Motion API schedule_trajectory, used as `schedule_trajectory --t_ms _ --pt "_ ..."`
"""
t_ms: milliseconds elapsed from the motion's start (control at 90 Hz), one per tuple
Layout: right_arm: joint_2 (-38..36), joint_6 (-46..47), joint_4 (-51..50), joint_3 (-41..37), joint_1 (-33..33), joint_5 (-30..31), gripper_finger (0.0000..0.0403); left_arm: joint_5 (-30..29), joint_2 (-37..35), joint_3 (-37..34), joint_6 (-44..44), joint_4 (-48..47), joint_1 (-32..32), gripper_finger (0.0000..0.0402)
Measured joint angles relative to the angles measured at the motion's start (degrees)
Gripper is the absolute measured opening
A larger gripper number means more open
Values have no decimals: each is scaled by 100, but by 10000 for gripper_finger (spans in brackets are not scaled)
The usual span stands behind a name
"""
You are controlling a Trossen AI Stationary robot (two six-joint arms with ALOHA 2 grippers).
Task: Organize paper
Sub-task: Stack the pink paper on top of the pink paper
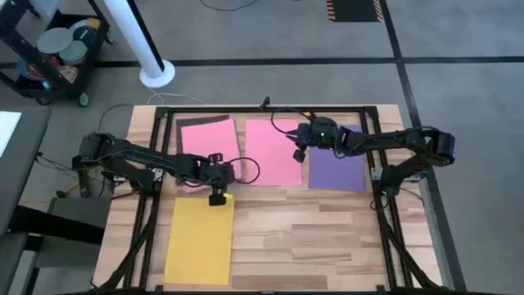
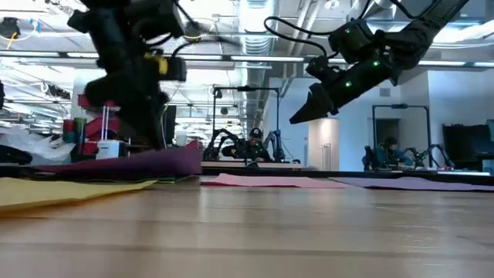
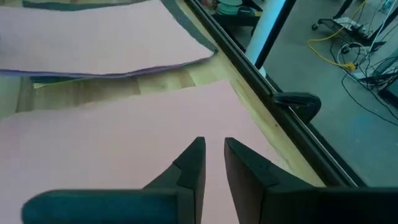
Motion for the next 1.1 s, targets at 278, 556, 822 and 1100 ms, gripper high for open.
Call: schedule_trajectory --t_ms 278,556,822,1100 --pt "0 2 -70 0 2 0 59 -104 12 -70 -151 -534 -2 0" --pt "0 11 -81 0 7 -3 59 68 15 -329 -378 -382 -2 0" --pt "0 11 -140 0 7 -9 59 96 15 -492 -367 -380 -2 29" --pt "0 7 -151 2 7 -11 59 169 15 -787 -360 -220 -2 100"
